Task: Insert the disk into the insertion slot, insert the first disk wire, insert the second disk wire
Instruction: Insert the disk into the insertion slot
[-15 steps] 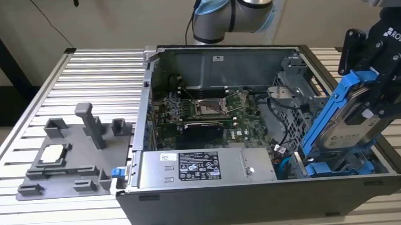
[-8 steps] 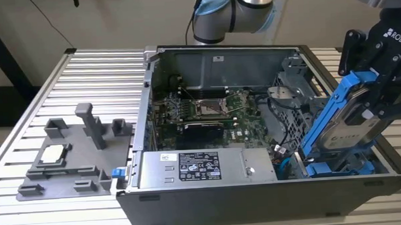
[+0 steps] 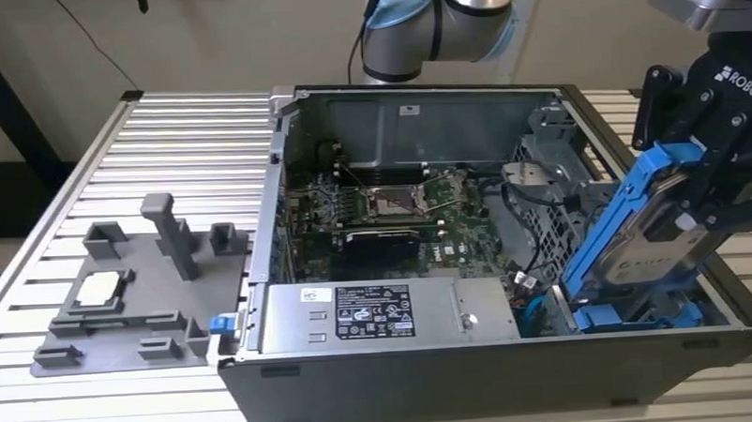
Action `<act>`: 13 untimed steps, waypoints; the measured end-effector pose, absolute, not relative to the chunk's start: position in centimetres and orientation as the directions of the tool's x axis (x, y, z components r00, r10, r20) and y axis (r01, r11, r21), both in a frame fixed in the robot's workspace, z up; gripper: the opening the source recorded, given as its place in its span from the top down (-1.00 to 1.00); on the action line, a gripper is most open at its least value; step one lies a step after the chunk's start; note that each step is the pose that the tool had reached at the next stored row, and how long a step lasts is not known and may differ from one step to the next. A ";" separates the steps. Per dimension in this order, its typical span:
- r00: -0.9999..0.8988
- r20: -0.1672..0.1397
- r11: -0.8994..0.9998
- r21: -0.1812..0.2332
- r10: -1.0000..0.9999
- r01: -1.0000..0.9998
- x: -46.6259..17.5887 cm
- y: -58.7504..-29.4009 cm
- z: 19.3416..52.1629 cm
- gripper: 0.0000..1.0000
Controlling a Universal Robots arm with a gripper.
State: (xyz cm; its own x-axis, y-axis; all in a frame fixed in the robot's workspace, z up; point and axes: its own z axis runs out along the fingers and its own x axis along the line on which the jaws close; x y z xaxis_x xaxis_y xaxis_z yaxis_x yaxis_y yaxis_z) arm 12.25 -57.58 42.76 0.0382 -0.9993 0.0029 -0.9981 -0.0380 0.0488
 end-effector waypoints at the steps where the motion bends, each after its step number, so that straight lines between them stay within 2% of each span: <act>1: 0.038 0.003 -0.038 0.049 -0.999 -0.998 12.3 -57.6 42.6 0.35; 13: 0.040 0.002 -0.040 0.067 -0.999 -0.997 13.1 -57.6 41.4 0.35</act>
State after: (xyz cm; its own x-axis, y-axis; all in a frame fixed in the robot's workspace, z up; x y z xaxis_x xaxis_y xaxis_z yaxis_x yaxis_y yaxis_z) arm 13.11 -57.60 41.45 0.0403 -0.9992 0.0018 -0.9970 -0.0400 0.0669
